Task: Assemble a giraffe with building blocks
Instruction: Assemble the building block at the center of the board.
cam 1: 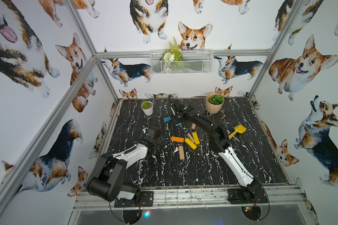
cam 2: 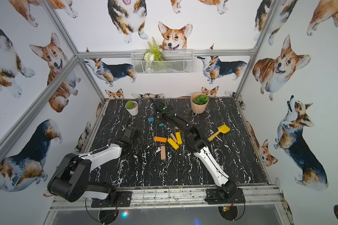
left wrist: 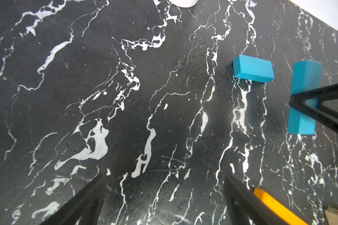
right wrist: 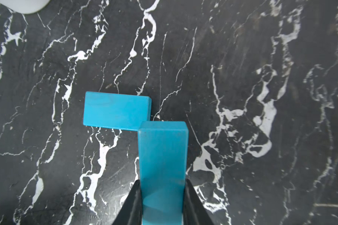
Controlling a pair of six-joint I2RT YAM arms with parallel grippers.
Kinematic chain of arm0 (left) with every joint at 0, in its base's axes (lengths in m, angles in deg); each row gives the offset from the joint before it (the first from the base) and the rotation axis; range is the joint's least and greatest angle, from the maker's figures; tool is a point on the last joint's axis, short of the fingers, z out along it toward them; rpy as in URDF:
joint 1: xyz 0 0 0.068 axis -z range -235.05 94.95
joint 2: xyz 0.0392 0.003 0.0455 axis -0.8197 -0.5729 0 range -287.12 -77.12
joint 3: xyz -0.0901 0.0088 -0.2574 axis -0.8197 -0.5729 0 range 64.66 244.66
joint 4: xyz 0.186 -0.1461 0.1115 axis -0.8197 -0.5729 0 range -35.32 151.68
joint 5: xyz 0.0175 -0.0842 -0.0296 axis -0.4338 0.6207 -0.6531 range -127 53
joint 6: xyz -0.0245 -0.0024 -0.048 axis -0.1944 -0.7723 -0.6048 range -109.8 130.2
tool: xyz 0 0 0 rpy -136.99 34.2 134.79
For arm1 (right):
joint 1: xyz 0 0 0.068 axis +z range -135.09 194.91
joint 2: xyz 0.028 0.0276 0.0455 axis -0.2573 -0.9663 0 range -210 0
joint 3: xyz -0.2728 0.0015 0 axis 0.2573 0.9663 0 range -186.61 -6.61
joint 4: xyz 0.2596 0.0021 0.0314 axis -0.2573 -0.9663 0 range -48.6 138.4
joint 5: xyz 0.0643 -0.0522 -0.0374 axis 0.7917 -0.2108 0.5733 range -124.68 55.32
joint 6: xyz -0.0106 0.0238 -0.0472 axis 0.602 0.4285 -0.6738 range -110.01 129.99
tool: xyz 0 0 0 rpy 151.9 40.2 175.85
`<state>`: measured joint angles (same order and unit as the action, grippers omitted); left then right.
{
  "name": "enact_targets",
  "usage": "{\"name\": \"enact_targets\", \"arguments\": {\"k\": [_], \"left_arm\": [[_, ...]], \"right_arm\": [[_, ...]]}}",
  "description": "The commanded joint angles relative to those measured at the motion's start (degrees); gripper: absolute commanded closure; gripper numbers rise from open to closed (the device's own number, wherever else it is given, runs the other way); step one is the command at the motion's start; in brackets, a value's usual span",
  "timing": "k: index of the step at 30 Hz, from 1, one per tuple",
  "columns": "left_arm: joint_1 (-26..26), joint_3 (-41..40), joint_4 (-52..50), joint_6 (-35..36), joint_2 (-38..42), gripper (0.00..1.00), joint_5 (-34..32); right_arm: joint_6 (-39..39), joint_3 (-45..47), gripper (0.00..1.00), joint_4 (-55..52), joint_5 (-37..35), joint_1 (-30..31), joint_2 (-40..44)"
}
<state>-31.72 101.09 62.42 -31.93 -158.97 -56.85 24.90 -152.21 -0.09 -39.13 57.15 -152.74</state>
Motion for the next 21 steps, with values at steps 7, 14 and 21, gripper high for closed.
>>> {"name": "enact_targets", "arguments": {"k": [7,14,21], "left_arm": [[0.0,0.3,0.8,-0.2,-0.3,0.04,-0.5],[0.0,0.5,0.6,-0.1,-0.9,0.04,-0.5],[0.0,0.5,0.6,0.2,-0.9,0.04,-0.4]], "right_arm": [[1.0,1.5,0.81,0.4,0.5,-0.1,-1.3],[3.1,1.6,0.68,0.1,0.5,0.0,-0.5],[2.1,2.4,0.32,-2.3,0.8,0.4,2.1]]}}
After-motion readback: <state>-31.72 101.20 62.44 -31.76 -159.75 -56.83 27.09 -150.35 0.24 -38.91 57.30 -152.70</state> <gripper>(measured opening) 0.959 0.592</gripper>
